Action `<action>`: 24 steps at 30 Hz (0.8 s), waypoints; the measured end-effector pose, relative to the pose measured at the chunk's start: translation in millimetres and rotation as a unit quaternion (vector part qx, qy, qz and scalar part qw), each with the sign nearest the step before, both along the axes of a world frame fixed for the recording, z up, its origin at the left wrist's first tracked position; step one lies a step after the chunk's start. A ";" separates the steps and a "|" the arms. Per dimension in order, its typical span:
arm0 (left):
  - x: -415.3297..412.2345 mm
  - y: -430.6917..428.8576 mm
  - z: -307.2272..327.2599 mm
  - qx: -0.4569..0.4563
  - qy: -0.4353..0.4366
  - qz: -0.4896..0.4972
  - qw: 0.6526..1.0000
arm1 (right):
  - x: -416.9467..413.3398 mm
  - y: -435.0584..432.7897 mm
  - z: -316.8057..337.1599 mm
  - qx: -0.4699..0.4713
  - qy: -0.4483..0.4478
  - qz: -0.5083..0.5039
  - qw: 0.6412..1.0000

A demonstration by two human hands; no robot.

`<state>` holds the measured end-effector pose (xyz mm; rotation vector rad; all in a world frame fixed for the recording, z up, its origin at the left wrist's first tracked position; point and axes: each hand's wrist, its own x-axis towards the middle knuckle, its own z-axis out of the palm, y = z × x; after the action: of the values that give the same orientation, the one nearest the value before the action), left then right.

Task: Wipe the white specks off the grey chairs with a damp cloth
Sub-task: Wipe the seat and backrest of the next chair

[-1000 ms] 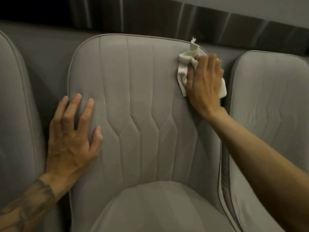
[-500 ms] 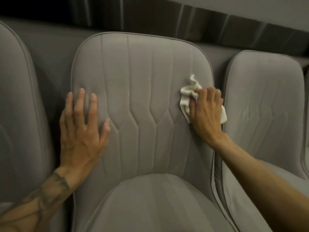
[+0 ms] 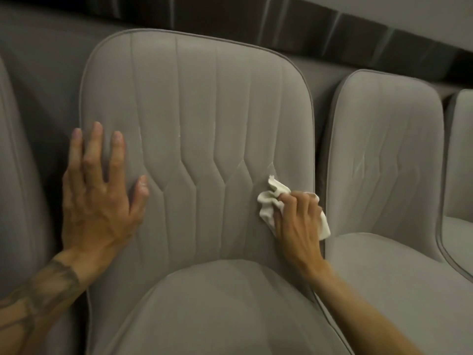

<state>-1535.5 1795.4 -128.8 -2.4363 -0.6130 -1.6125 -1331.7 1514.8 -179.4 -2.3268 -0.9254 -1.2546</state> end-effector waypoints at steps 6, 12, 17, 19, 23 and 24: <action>1.9 3.6 -1.4 -0.009 -0.007 -0.008 1.000 | 47.9 36.0 101.0 0.144 -0.032 -0.016 0.989; 2.4 2.7 -3.0 -0.015 -0.009 -0.019 1.000 | 14.2 3.2 17.9 0.140 -0.003 0.020 0.990; 0.9 1.8 -2.3 -0.014 -0.010 -0.023 1.000 | 13.5 -0.7 16.7 0.128 0.036 0.007 0.991; 0.9 1.7 -2.4 -0.008 -0.017 -0.025 1.000 | 22.5 7.3 35.2 0.151 0.024 0.011 0.988; 1.1 3.2 -1.1 0.006 -0.017 -0.027 0.999 | 12.8 -3.8 1.2 0.146 0.011 0.010 0.989; 0.9 2.8 -0.9 0.005 -0.015 -0.027 1.000 | 5.7 -13.3 -18.5 0.113 0.002 0.017 0.993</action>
<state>-1534.6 1798.2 -129.6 -2.4469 -0.5473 -1.6712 -1326.0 1501.5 -197.9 -2.1295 -0.7734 -1.2694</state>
